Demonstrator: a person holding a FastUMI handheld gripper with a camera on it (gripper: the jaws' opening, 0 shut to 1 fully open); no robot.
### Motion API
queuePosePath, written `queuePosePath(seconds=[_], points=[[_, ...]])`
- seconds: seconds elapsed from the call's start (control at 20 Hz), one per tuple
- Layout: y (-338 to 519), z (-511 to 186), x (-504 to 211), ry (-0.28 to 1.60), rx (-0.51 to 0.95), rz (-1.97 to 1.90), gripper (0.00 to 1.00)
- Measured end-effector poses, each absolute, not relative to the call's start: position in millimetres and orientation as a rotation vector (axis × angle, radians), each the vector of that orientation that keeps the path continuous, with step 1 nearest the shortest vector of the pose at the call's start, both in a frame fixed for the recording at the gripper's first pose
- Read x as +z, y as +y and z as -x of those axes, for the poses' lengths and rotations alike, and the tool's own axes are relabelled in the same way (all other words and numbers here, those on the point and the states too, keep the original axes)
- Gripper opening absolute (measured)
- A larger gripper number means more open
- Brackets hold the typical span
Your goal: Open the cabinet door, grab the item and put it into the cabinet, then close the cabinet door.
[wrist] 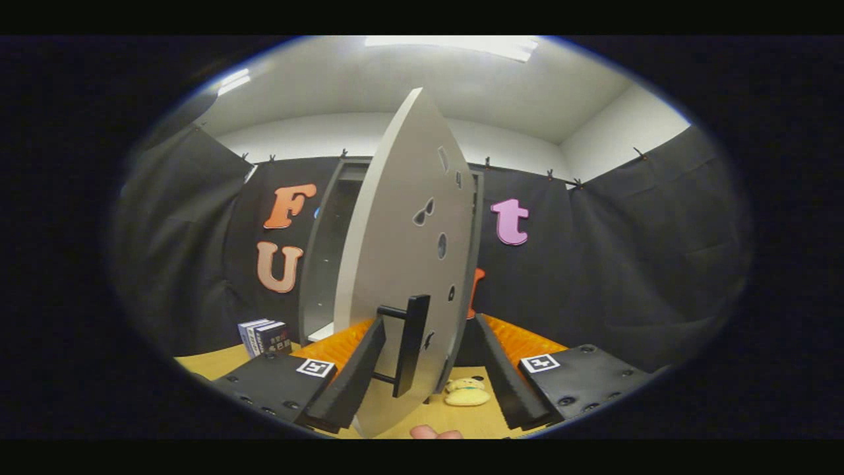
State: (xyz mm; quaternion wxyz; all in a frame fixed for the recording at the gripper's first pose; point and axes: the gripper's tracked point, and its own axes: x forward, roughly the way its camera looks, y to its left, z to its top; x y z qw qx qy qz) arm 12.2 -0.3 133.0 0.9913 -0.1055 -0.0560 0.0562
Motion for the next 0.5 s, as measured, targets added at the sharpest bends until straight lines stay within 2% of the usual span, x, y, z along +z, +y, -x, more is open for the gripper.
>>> queuePosePath(seconds=[0.15,0.3,0.5], points=[[52,-12,125,-0.108,0.212,0.192,0.88],[99,-10,117,-0.101,0.317,0.169,0.93],[123,-17,112,-0.106,0.35,0.169,0.95]])
